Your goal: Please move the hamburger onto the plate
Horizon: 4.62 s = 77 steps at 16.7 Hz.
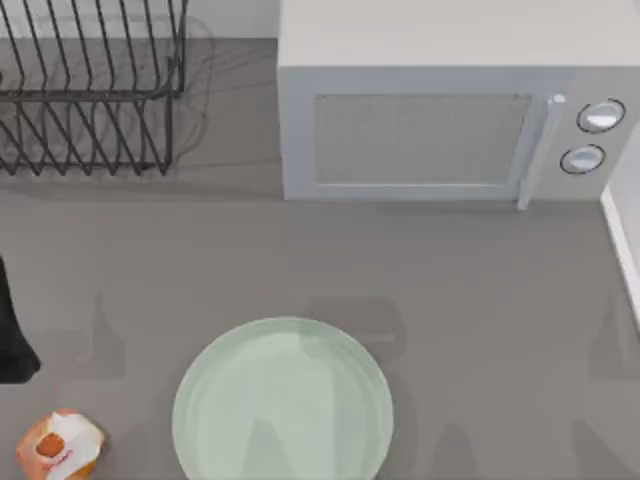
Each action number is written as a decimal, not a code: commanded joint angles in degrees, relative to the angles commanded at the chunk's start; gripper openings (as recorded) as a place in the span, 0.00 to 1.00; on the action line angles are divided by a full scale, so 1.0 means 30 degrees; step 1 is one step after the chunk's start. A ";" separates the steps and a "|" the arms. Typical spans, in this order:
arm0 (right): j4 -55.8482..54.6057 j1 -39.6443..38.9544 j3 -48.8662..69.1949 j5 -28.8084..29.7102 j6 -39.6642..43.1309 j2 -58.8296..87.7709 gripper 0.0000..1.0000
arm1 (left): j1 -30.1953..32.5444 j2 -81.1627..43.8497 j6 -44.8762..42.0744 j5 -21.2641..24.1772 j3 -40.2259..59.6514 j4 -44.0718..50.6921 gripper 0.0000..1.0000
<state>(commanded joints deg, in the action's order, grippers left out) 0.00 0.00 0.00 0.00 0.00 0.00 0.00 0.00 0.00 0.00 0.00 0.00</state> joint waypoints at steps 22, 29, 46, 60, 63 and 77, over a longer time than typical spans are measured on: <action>0.0000 0.0000 0.0000 0.0000 0.0000 0.0000 1.00 | 0.4554 -2.4154 -1.0329 0.0122 1.3346 1.7780 1.00; 0.0000 0.0000 0.0000 0.0000 0.0000 0.0000 1.00 | 0.4711 -2.5280 -1.0867 0.0093 1.4082 1.8628 1.00; 0.0000 0.0000 0.0000 0.0000 0.0000 0.0000 1.00 | 0.4771 -2.9335 -1.0985 0.0084 1.0318 1.0862 0.92; 0.0000 0.0000 0.0000 0.0000 0.0000 0.0000 1.00 | 0.4771 -2.9335 -1.0985 0.0084 1.0318 1.0862 0.00; 0.0000 0.0000 0.0000 0.0000 0.0000 0.0000 1.00 | 0.4771 -2.9335 -1.0985 0.0084 1.0318 1.0862 0.00; 0.0000 0.0000 0.0000 0.0000 0.0000 0.0000 1.00 | 0.4757 -2.5370 -1.0973 0.0356 1.5766 2.0358 0.00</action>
<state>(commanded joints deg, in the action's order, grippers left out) 0.00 0.00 0.00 0.00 0.00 0.00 14.27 -76.11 -32.92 1.07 47.30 61.07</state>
